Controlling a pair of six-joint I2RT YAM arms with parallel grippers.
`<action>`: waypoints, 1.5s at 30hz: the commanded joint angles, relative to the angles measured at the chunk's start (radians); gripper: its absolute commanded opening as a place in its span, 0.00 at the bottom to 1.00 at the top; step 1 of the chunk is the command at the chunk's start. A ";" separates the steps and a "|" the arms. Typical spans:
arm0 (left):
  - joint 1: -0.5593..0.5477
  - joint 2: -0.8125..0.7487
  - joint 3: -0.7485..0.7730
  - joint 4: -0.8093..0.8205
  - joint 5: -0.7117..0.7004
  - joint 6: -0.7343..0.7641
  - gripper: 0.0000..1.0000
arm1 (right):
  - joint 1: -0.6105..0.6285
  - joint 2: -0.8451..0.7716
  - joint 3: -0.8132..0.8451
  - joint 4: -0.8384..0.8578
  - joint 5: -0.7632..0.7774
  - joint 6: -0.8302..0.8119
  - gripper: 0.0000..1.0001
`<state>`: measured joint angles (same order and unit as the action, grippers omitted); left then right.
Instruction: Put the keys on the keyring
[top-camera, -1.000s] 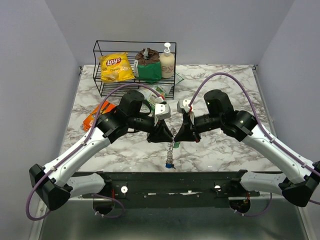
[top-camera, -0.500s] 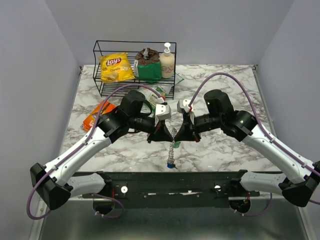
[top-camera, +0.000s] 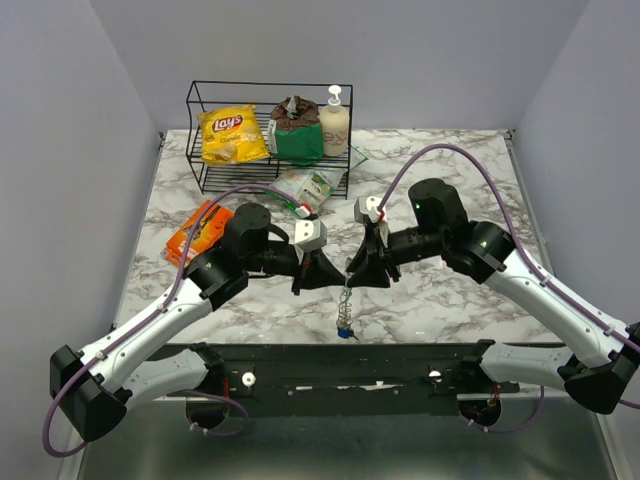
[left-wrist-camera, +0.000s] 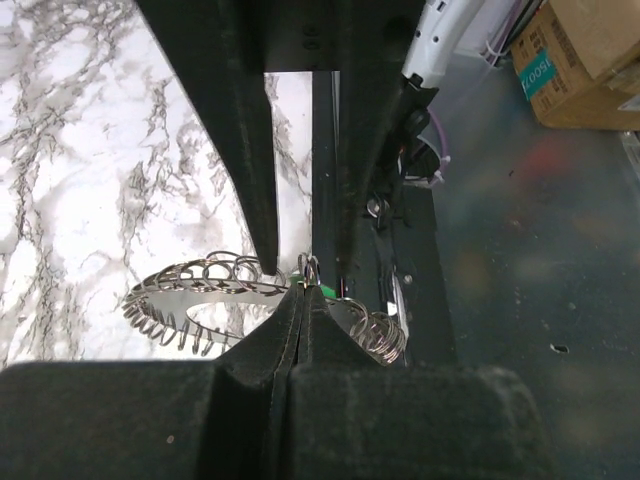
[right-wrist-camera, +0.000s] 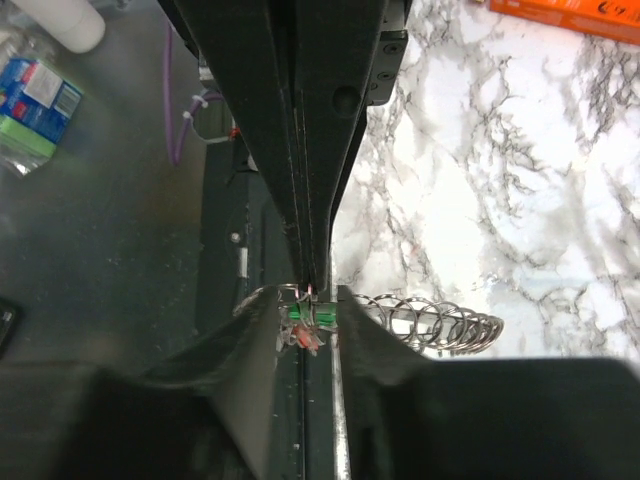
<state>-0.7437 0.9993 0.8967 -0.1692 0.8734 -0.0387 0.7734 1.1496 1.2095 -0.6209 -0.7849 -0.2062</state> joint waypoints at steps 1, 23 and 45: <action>-0.005 -0.044 -0.056 0.218 -0.034 -0.087 0.00 | 0.006 -0.027 0.035 0.036 0.009 0.004 0.51; -0.005 -0.212 -0.410 0.963 -0.246 -0.303 0.00 | 0.006 -0.243 -0.062 0.217 0.175 0.102 0.77; -0.005 -0.119 -0.446 1.389 -0.188 -0.507 0.00 | 0.006 -0.206 -0.067 0.349 -0.080 0.162 0.63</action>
<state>-0.7448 0.8692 0.4149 1.1038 0.6571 -0.5144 0.7734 0.9253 1.1591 -0.3408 -0.7906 -0.0765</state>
